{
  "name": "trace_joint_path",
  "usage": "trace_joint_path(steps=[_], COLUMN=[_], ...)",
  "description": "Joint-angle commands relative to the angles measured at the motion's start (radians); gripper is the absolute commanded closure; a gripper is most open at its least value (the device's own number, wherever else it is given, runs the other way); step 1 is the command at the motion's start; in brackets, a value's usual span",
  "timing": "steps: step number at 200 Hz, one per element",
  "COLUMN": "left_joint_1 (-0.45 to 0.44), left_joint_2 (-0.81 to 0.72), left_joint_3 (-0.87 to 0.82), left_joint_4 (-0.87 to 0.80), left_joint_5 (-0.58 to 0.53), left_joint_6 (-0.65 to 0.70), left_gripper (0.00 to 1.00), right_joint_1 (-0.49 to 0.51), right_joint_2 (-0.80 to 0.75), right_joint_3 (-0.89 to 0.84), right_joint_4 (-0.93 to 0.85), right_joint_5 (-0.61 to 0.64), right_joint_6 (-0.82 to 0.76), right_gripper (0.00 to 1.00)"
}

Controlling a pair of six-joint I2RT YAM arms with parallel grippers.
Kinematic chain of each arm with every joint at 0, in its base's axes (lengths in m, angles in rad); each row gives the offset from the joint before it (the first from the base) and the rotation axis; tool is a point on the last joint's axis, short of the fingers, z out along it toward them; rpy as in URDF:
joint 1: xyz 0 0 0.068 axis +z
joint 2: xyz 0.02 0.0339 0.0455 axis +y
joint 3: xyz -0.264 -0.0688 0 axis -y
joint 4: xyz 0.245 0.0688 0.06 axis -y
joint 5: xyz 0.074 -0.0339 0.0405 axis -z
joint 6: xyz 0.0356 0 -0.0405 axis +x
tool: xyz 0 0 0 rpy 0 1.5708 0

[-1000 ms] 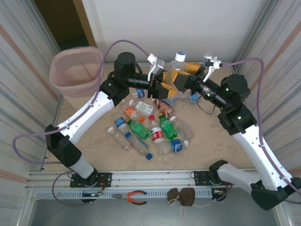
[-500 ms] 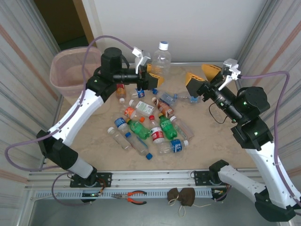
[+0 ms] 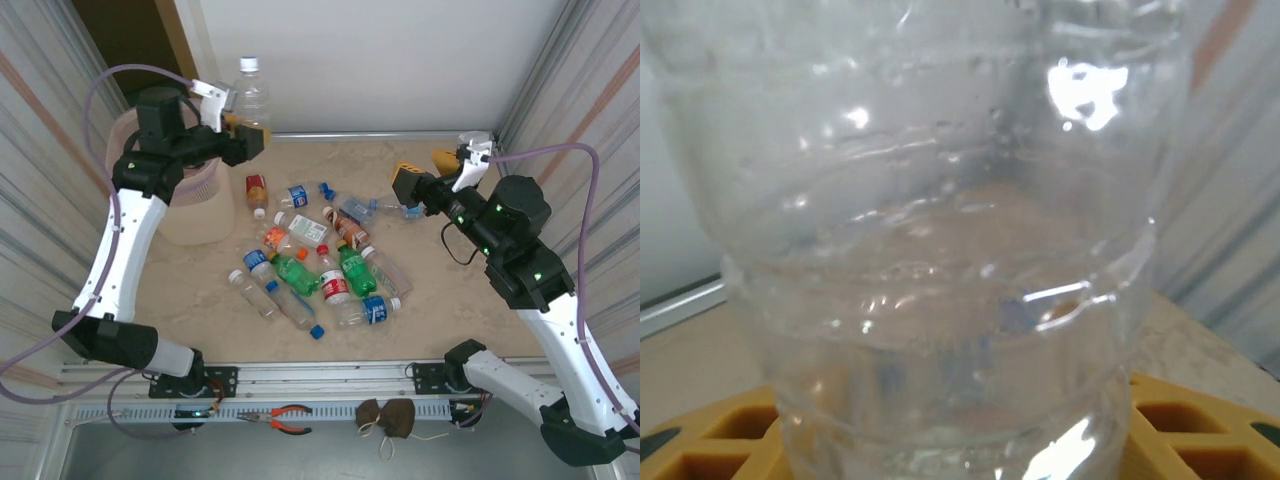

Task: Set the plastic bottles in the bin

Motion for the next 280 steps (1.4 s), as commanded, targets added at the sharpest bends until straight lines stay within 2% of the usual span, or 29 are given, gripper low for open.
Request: trace_joint_path(steps=[1, 36, 72, 110, 245, 280], left_joint_1=[0.085, 0.205, 0.248, 0.265, 0.301, 0.302], left_joint_2=[-0.027, 0.003, 0.081, 0.196, 0.551, 0.609], left_joint_3=[0.03, 0.053, 0.101, 0.147, 0.244, 0.256], left_joint_4=[-0.115, -0.201, -0.311, -0.402, -0.573, -0.593], left_joint_5=[-0.072, -0.123, -0.231, -0.27, -0.269, -0.274], left_joint_6=[0.02, 0.04, 0.111, 0.142, 0.192, 0.203], left_gripper=[0.54, 0.55, 0.55, 0.54, 0.53, 0.48], right_joint_1=[-0.001, -0.001, -0.001, -0.001, -0.002, -0.003], right_joint_2=[-0.004, -0.002, 0.001, 0.006, 0.003, 0.002], right_joint_3=[-0.001, -0.007, -0.005, 0.001, -0.011, -0.024], right_joint_4=[-0.032, -0.048, -0.052, -0.051, -0.039, -0.043], right_joint_5=[0.041, 0.05, 0.056, 0.058, 0.066, 0.085], right_joint_6=[-0.034, -0.038, -0.042, -0.049, -0.054, -0.056], right_gripper=[0.16, 0.16, 0.16, 0.16, 0.16, 0.17])
